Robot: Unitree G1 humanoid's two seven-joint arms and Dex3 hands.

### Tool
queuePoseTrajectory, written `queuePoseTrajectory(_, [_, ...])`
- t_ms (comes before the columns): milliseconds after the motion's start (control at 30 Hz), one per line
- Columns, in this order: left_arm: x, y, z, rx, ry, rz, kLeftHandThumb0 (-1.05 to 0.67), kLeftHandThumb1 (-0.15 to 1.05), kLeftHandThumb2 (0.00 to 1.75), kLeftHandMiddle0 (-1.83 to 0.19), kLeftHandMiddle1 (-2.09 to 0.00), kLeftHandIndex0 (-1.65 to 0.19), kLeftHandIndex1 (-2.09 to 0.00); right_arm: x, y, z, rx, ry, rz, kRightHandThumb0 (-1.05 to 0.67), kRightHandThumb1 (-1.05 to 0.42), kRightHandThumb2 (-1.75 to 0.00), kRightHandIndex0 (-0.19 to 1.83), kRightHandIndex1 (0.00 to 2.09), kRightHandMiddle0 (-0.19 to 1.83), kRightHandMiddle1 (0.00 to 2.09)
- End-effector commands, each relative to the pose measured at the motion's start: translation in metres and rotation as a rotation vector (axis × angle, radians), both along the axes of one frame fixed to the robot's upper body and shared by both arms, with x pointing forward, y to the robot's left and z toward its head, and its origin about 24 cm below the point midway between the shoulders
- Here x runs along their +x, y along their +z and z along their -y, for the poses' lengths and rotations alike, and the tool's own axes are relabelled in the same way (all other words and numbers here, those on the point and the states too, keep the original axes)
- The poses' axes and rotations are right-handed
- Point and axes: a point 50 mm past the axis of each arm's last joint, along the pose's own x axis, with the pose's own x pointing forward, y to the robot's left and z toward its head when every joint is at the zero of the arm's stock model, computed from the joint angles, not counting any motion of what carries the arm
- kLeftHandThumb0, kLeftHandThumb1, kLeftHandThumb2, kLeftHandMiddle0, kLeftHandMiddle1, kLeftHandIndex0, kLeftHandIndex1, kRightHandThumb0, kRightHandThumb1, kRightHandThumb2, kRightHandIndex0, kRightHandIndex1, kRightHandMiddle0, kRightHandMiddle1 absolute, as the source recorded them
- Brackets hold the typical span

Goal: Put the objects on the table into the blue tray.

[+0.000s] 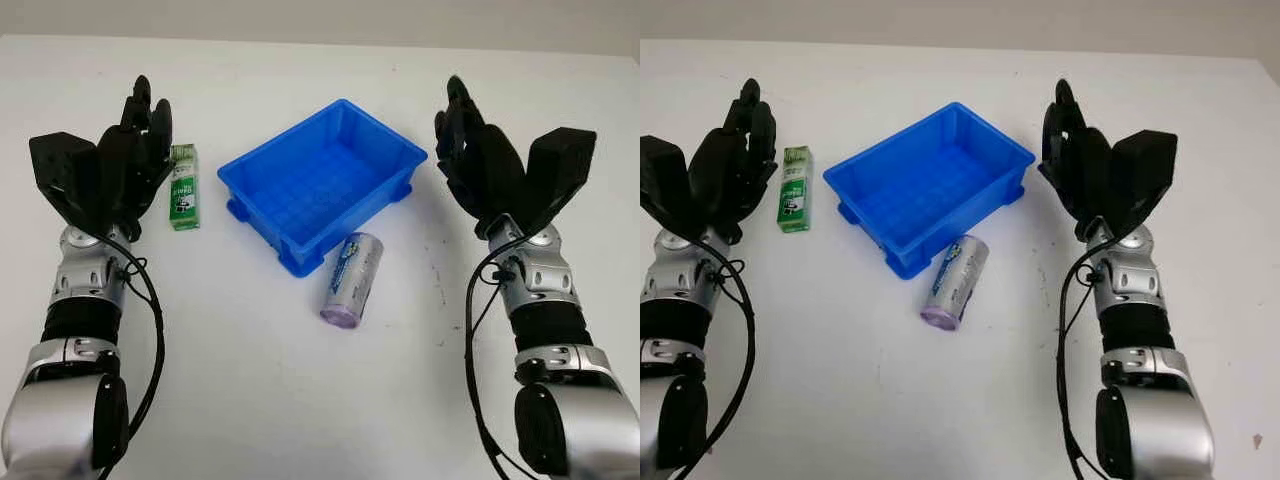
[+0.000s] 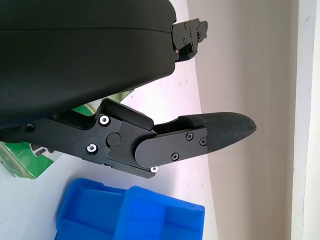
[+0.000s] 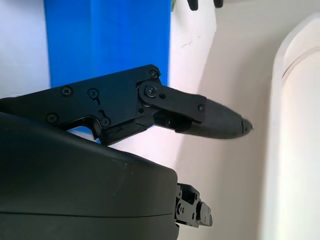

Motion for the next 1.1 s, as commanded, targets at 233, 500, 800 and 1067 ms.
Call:
queuePoseTrajectory(233, [-0.001,0.002,-0.002,0.018,-0.004,0.004,-0.77,1.05,0.62,0.19,0.0,0.19,0.0,-0.057,0.067,-0.006,-0.529,0.083,0.386,-0.41,-0.78,-0.04,0.26,0.26,0.08,0.56])
queuePoseTrajectory(500, [0.001,0.004,0.001,0.044,0.003,0.001,-0.78,1.05,0.62,0.19,0.0,0.19,0.0,-0.089,0.076,-0.013,-0.957,0.153,0.544,-0.35,-0.68,-0.07,0.37,0.22,0.35,0.34])
queuePoseTrajectory(800, [0.002,0.005,0.0,0.051,-0.01,0.0,-0.78,1.05,0.63,0.19,0.0,0.19,0.0,-0.11,0.077,-0.011,-1.21,0.303,0.7,-0.37,-0.62,-0.05,0.59,0.23,0.58,0.21])
queuePoseTrajectory(1067, [0.004,0.005,0.003,0.028,-0.022,0.003,-0.78,1.05,0.61,0.19,0.0,0.19,0.0,-0.124,0.088,-0.015,-1.302,0.364,0.782,-0.42,-0.63,-0.06,0.72,0.19,0.75,0.12])
